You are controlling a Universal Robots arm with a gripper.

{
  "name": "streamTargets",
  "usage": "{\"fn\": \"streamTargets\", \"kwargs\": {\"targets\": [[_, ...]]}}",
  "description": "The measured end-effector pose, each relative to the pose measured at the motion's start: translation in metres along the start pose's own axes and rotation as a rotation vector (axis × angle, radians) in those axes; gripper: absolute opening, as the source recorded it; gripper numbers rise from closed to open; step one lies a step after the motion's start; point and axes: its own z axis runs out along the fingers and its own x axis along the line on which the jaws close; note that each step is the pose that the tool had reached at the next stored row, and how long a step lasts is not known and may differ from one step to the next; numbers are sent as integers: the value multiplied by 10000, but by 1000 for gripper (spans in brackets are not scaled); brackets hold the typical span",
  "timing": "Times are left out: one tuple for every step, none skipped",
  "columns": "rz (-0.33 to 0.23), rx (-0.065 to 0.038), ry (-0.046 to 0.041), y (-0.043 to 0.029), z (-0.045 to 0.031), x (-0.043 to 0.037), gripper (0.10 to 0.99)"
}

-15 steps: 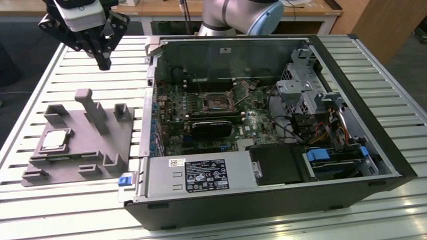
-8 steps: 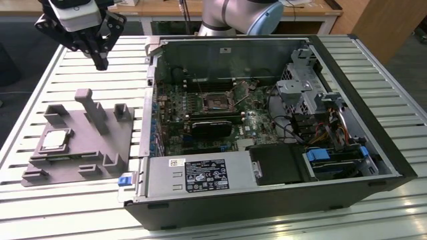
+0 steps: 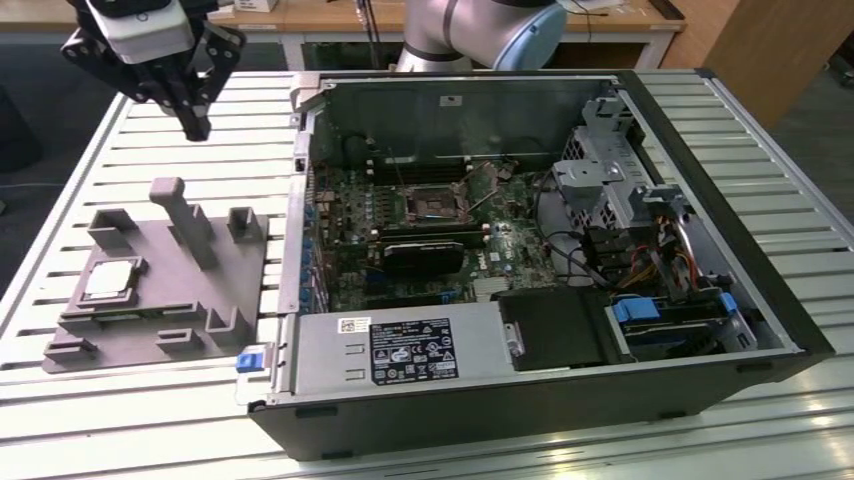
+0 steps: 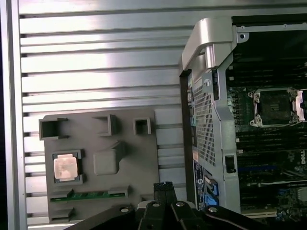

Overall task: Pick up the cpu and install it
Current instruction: 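Reach for the cpu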

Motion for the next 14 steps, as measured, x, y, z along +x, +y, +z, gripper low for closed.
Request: {"fn": "streamTargets", "kwargs": {"targets": [[0,0,0,-1,0,7,106],[0,0,0,-1,1,15,106],[-1,0,1,-2,0,23,106],[0,0,0,-2,1,32,106],[-1,0,0,-3,1,43,106],[0,0,0,-4,1,55,106],[0,0,0,-5,1,67,106],[0,0,0,-6,1,80,106],[1,0,0,-7,1,95,106],[0,-2,-1,-8,2,113,106],[0,-2,0,-10,1,132,106],[0,-1,1,-11,1,153,106],[1,-3,0,-13,1,178,106],[1,-3,1,-15,0,204,106]]}}
